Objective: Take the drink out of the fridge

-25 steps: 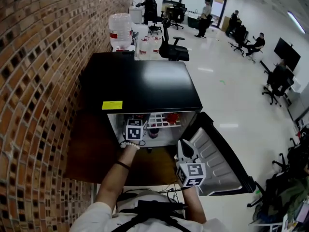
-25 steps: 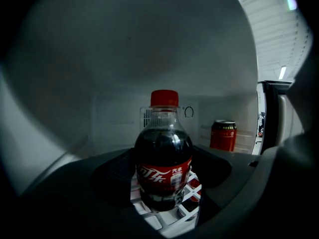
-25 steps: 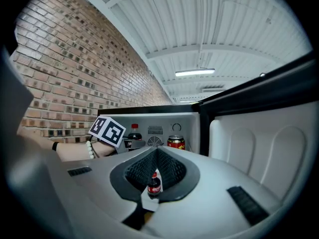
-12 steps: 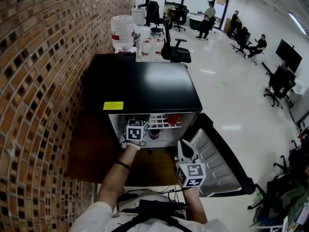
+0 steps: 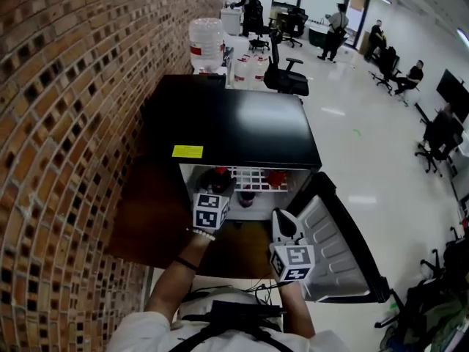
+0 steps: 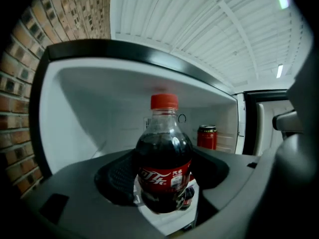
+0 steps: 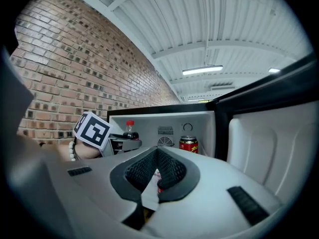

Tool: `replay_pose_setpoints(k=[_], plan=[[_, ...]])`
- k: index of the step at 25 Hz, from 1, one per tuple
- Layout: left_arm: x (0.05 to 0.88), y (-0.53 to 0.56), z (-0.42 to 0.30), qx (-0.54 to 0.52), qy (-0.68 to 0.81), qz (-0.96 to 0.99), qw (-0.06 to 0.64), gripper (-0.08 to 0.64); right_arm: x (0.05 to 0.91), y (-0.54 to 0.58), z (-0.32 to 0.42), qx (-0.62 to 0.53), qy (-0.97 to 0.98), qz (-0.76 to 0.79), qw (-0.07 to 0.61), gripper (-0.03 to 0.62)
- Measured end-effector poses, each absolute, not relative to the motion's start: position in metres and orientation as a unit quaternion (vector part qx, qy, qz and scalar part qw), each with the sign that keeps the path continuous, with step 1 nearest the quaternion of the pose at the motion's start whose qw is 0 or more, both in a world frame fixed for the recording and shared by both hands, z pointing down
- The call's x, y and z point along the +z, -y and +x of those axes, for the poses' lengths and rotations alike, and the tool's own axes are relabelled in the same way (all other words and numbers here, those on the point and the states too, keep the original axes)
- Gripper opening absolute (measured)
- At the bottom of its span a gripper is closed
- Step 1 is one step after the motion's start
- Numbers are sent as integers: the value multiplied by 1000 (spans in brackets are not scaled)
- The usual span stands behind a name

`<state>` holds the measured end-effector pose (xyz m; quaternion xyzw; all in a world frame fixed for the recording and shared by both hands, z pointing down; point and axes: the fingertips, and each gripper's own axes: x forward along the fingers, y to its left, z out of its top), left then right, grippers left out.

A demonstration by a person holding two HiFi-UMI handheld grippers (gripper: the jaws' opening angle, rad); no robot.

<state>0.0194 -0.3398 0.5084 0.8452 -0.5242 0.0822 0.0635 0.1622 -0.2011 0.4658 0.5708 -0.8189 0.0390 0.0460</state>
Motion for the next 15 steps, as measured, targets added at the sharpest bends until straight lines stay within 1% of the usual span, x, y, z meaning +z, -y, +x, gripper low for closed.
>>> replay_pose_setpoints(k=[8, 15], plan=[[524, 290, -14, 91, 536, 838, 56, 311, 474, 201, 127, 49, 834, 548, 46, 6], [568, 263, -51, 99, 547, 829, 63, 312, 484, 201, 100, 58, 840, 537, 50, 6]])
